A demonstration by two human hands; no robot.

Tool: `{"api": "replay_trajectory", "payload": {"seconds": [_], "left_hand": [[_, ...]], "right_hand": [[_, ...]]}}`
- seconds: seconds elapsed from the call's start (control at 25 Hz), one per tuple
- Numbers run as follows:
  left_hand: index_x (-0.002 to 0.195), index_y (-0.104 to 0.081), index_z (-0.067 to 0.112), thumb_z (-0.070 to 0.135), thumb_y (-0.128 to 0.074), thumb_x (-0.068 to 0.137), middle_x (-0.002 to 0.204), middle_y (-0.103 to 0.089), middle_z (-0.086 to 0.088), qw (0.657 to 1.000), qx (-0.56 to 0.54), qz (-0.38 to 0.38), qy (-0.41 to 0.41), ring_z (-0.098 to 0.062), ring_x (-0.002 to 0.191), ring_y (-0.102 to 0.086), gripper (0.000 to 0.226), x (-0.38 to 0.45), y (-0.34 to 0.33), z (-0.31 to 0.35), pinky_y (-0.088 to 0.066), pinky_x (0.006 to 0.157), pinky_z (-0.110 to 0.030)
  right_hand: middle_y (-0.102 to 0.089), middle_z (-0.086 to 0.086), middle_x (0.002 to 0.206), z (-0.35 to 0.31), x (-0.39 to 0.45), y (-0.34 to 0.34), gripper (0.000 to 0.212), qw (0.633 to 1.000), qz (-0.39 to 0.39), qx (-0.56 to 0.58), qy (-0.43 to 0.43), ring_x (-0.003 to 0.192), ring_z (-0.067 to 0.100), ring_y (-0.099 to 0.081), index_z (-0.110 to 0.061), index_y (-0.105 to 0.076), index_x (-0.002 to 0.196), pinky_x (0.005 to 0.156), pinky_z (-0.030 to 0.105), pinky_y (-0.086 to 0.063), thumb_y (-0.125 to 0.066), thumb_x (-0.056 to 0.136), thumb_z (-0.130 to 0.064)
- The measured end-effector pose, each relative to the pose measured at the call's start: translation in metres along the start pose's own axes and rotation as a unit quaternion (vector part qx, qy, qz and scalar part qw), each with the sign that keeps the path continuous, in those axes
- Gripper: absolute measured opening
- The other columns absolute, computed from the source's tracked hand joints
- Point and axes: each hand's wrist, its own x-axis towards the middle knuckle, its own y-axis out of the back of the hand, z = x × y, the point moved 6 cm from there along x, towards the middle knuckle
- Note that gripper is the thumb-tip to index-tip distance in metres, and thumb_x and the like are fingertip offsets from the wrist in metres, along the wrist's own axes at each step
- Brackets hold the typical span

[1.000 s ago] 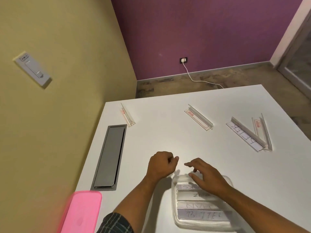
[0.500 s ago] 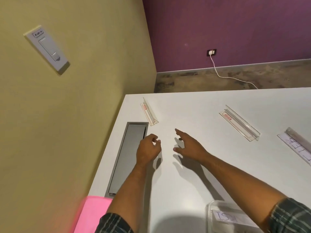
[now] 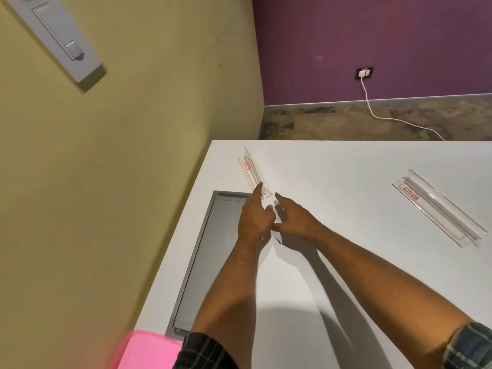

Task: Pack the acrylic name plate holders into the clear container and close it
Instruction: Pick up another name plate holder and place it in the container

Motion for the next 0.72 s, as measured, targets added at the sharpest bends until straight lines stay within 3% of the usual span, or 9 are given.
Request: {"api": "replay_trajectory", "payload": {"seconds": [0.16, 0.4, 0.52, 0.6, 0.72], "left_hand": [[0.159, -0.032, 0.024, 0.014, -0.049, 0.102, 0.162, -0.034, -0.004, 0.999, -0.036, -0.018, 0.0, -0.023, 0.149, -0.034, 0.06, 0.023, -0.012, -0.003, -0.036, 0.116, -0.037], [0.157, -0.035, 0.024, 0.014, -0.047, 0.106, 0.165, -0.032, 0.002, 0.996, -0.084, -0.011, 0.025, -0.024, 0.153, -0.028, 0.054, 0.039, -0.019, -0.012, -0.037, 0.116, -0.041], [0.153, -0.044, 0.02, 0.018, -0.048, 0.105, 0.162, -0.038, -0.001, 0.993, -0.107, 0.027, 0.029, -0.025, 0.151, -0.034, 0.048, 0.04, -0.016, -0.01, -0.039, 0.114, -0.039], [0.147, -0.052, 0.017, 0.015, -0.051, 0.104, 0.156, -0.047, -0.004, 0.99, -0.127, 0.053, 0.037, -0.026, 0.145, -0.043, 0.043, 0.038, -0.013, -0.008, -0.043, 0.113, -0.039], [0.134, -0.064, 0.015, 0.007, -0.053, 0.1, 0.142, -0.062, -0.005, 0.985, -0.135, 0.099, 0.044, -0.024, 0.132, -0.057, 0.037, 0.028, -0.009, -0.006, -0.052, 0.106, -0.035]], "right_hand": [[-0.023, -0.002, 0.166, 0.005, 0.026, -0.007, 0.101, 1.0, -0.001, 0.009, 0.001, 0.15, 0.016, -0.026, -0.02, -0.017, 0.159, 0.12, 0.035, -0.029, -0.077, 0.078, -0.029], [-0.04, -0.009, 0.157, 0.01, 0.048, -0.011, 0.097, 1.0, -0.016, -0.011, 0.016, 0.14, 0.019, -0.046, -0.033, -0.026, 0.155, 0.111, 0.043, -0.044, -0.075, 0.072, -0.03], [-0.044, -0.014, 0.154, 0.009, 0.048, -0.012, 0.096, 0.999, -0.015, -0.016, 0.029, 0.136, 0.016, -0.05, -0.04, -0.024, 0.154, 0.109, 0.04, -0.046, -0.075, 0.074, -0.027], [-0.044, -0.014, 0.154, 0.008, 0.044, -0.011, 0.097, 1.0, -0.008, 0.008, 0.024, 0.137, 0.013, -0.049, -0.039, -0.022, 0.156, 0.107, 0.031, -0.045, -0.073, 0.075, -0.023], [-0.05, -0.014, 0.15, 0.005, 0.032, -0.008, 0.094, 0.999, 0.007, 0.036, 0.022, 0.131, 0.012, -0.054, -0.043, -0.025, 0.154, 0.093, 0.02, -0.042, -0.072, 0.076, -0.018]]}}
